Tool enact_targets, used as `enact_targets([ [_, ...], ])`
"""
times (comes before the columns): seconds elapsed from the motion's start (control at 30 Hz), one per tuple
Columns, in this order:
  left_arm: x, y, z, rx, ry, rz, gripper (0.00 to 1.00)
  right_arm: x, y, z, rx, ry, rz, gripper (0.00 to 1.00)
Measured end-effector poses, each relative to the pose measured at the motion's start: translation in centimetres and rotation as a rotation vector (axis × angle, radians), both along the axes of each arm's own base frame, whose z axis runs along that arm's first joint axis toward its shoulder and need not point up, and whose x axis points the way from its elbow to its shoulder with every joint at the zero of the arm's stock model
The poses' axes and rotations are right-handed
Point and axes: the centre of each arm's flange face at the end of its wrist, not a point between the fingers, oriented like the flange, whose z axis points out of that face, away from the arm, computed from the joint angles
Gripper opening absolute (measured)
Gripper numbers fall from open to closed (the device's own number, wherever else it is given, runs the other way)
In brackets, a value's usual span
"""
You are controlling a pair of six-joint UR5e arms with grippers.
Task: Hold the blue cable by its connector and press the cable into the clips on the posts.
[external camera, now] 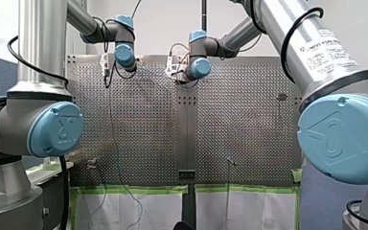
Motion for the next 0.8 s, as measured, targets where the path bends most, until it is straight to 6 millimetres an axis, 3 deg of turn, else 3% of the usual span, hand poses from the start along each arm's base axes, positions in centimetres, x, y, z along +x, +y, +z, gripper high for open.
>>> enact_targets([
  [0.6,-0.2,-6.0,-7.3,0.036,0.135,-0.059,0.00,-2.1,1.0,-7.2,0.092,0.043,-0.043,0.00],
  [0.8,-1.4,-7.8,-9.8,0.041,0.152,-0.059,0.00,-2.9,1.1,-9.1,0.099,0.036,-0.068,0.00],
])
